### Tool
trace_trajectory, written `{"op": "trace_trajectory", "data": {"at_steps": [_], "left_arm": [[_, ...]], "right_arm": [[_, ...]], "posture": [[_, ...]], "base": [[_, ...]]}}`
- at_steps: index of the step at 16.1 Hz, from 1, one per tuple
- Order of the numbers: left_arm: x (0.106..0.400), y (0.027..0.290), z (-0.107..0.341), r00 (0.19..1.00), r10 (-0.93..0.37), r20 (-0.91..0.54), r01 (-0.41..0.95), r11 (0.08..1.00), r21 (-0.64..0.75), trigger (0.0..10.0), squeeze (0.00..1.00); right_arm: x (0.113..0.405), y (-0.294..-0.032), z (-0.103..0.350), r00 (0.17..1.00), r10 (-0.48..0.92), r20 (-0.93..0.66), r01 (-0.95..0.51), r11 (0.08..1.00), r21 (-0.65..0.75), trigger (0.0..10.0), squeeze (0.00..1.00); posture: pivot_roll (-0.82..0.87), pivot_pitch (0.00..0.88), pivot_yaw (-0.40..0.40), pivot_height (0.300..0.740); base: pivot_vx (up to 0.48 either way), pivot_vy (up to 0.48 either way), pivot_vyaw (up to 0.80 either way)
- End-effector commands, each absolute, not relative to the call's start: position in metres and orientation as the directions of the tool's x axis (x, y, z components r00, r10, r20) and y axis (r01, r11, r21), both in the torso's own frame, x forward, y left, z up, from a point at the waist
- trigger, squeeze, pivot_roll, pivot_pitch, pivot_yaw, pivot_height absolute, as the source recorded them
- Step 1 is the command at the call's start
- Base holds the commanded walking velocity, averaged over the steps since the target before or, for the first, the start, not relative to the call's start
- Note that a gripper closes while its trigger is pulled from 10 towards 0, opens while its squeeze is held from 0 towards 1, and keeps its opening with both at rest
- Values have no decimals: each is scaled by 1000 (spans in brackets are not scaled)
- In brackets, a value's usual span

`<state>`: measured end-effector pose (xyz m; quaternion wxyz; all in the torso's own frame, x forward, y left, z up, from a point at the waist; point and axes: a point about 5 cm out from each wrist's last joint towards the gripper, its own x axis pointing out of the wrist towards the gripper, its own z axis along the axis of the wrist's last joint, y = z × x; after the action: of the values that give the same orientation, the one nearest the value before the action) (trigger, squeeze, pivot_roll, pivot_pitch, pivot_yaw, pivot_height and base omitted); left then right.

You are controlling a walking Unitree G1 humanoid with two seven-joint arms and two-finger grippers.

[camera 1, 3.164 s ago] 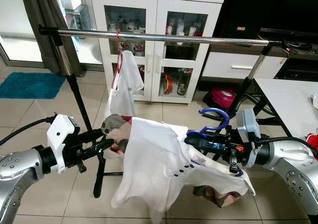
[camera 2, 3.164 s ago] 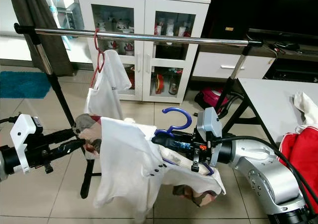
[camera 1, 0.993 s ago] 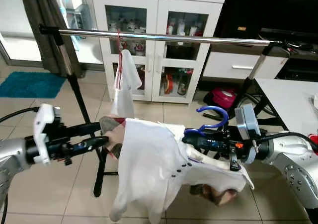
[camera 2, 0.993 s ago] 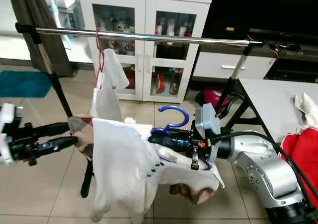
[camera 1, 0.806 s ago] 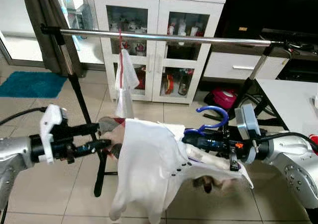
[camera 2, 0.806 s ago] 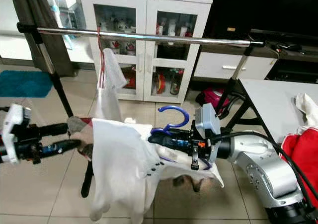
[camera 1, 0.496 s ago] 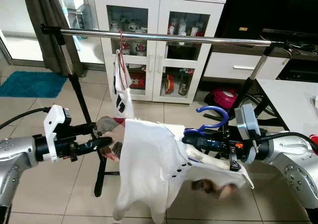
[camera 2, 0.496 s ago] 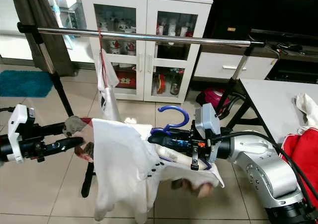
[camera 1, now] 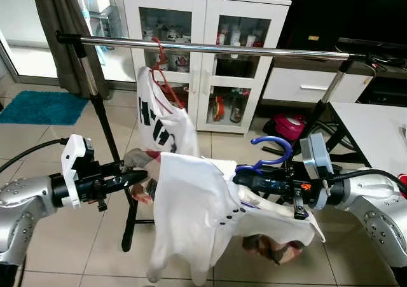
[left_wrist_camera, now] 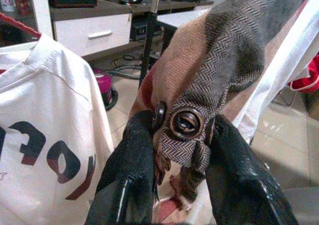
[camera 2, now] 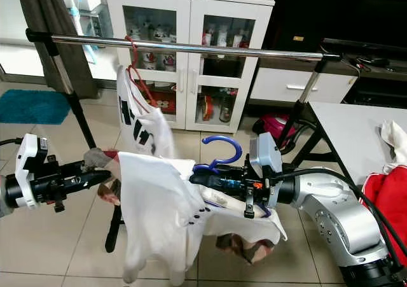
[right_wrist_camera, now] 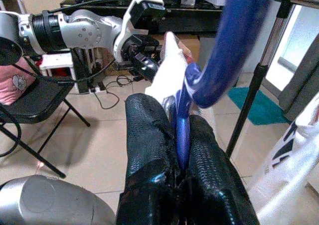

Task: Hang hanger

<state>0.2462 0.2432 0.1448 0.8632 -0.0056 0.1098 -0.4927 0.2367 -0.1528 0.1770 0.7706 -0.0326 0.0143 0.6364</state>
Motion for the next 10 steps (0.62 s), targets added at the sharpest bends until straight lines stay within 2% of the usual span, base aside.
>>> {"op": "trace_trajectory", "data": {"at_steps": [1, 5, 9, 10], "left_arm": [[247, 242, 151, 492, -855, -166, 853, 511, -103, 0, 0], [246, 245, 150, 524, -836, -160, 833, 543, -106, 0, 0], [240, 260, 146, 625, -765, -154, 760, 642, -104, 0, 0], [236, 271, 141, 688, -708, -161, 704, 704, -91, 0, 0]], "right_arm": [[239, -155, 185, 192, 980, -60, -979, 188, -73, 10000, 0], [241, -156, 185, 204, 977, -62, -977, 199, -79, 10000, 0], [249, -159, 183, 270, 960, -73, -960, 263, -97, 10000, 0], [256, -159, 181, 313, 946, -80, -947, 303, -109, 10000, 0]], "posture": [[-42, 0, -43, 740], [-42, 0, -43, 740], [-37, 0, -32, 740], [-32, 0, -36, 740]], "base": [[0, 0, 0], [0, 0, 0], [0, 0, 0], [0, 0, 0]]}}
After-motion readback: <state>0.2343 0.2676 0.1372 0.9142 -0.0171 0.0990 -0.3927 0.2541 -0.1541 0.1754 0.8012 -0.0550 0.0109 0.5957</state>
